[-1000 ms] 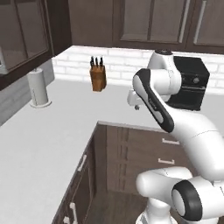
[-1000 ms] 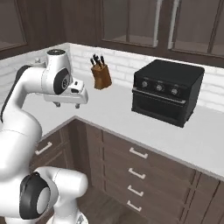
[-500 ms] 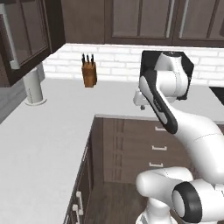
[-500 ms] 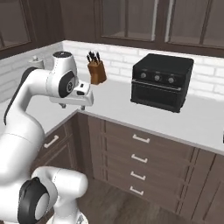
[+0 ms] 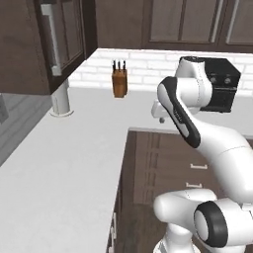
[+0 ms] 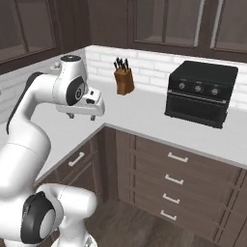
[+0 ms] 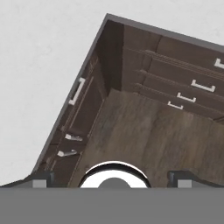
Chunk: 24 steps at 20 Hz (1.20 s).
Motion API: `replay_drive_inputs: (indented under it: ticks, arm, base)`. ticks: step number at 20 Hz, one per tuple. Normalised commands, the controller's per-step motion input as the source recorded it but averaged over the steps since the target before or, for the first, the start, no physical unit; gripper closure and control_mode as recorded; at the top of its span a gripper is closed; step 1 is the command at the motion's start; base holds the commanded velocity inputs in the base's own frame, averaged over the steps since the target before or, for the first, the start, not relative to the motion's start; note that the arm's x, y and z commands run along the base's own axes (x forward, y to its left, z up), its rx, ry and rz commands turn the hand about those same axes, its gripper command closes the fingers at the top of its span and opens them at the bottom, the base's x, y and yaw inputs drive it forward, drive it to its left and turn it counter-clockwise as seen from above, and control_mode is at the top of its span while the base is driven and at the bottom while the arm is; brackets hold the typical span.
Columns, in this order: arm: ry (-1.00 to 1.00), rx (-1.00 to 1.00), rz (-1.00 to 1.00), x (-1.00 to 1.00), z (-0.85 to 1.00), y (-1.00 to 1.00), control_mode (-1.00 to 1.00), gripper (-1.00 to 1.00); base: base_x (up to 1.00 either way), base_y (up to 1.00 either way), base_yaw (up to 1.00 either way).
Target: Take a straw from the drawer in front and place it inside the glass cup on the dining counter.
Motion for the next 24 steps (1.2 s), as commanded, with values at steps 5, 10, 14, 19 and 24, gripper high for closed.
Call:
replay_drive_inputs:
  ticks: [5,10,14,19,24]
  arm:
    - [0.0,0.0,0.0,0.0,0.0,0.0,1.0,-1.0]
    - [0.0,0.0,0.0,0.0,0.0,0.0,1.0,-1.0]
    - [0.0,0.0,0.0,0.0,0.0,0.0,1.0,-1.0]
    - [0.0,0.05,0.0,0.04,0.0,0.16,-1.0,-1.0]
    - [-0.02,0.32,0.0,-0.15,0.0,-0.52,-1.0,-1.0]
  base:
    - [-0.43,0.57,0.1]
    - [-0.28,0.46,0.08]
    - [0.2,0.32,0.0]
    - [0.23,0.34,0.0]
    - [0.0,0.0,0.0]
